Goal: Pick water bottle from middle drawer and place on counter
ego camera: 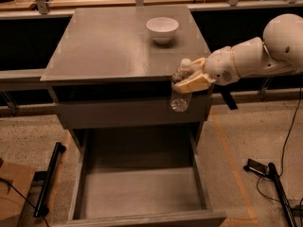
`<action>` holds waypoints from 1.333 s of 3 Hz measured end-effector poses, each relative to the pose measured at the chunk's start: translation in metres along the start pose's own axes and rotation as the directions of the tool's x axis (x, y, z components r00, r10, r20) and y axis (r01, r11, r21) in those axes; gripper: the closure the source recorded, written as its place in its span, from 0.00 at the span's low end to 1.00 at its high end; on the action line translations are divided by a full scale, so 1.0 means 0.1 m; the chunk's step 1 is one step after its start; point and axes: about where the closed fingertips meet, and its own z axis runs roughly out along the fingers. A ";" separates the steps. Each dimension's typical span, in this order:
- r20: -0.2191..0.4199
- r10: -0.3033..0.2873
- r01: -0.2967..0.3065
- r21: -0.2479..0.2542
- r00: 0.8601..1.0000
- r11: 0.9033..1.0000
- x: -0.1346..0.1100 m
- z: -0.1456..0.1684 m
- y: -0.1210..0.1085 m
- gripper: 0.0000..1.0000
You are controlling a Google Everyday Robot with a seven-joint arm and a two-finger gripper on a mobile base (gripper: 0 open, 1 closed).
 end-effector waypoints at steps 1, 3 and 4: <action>-0.011 -0.060 0.060 0.052 0.998 0.997 -0.20 -0.19 0.02 1.00; -0.095 -0.300 0.311 0.137 0.949 0.940 -1.32 -0.97 0.12 1.00; -0.125 -0.406 0.421 0.134 0.905 0.897 -1.78 -1.07 0.00 1.00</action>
Offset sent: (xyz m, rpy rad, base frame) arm -0.0280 -0.0114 0.1829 -0.1634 -0.3590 0.0264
